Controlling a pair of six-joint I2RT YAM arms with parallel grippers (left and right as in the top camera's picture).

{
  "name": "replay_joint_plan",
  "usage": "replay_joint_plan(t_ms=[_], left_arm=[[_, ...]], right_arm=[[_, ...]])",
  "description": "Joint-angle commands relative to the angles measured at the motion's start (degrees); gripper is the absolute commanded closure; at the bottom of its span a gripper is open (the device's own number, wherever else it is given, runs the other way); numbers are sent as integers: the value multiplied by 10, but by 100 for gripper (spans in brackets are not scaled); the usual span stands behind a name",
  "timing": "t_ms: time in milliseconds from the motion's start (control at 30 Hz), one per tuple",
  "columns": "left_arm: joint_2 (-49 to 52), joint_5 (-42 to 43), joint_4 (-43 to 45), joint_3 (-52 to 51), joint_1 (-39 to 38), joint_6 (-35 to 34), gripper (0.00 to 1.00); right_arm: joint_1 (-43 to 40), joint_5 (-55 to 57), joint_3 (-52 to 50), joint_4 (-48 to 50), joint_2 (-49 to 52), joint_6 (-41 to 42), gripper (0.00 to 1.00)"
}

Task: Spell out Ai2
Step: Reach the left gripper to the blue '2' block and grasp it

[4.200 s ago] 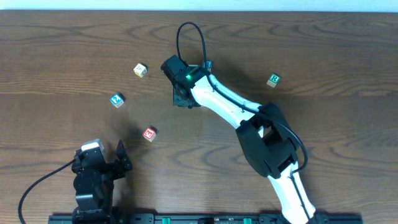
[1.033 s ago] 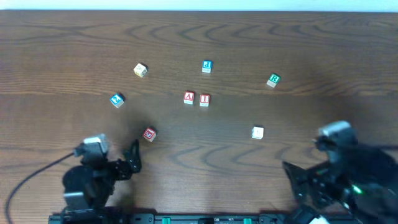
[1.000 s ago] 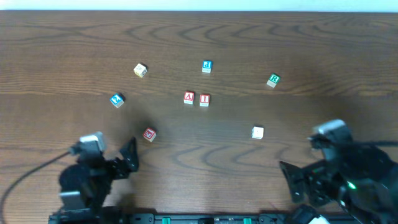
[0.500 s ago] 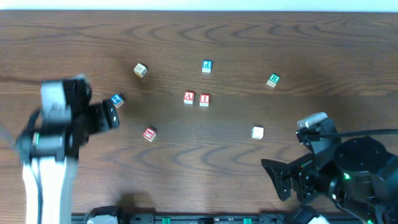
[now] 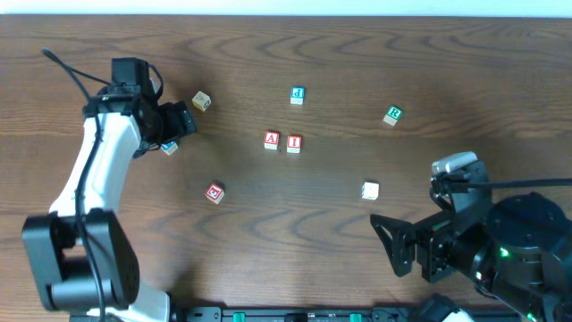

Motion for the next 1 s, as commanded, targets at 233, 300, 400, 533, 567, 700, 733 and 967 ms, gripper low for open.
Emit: replay_joint_plan(t_ms=[233, 300, 400, 533, 567, 700, 733, 967], left_arm=[[54, -126, 0, 10, 1, -205, 5], [60, -125, -1, 10, 1, -238, 5], [66, -126, -5, 10, 0, -276, 5], [75, -113, 9, 10, 0, -315, 5], [77, -109, 12, 10, 0, -322, 5], [90, -97, 24, 10, 0, -354, 4], [95, -96, 31, 10, 0, -359, 4], [123, -79, 54, 10, 0, -375, 5]], right_arm=[[-5, 29, 2, -1, 4, 48, 1], [-5, 38, 2, -1, 6, 48, 1], [-5, 63, 2, 0, 10, 48, 1], [-5, 105, 2, 4, 19, 47, 1], [-5, 114, 2, 7, 22, 47, 1], [-6, 123, 2, 24, 35, 36, 1], [-6, 123, 2, 29, 39, 35, 1], [-6, 123, 2, 45, 61, 26, 1]])
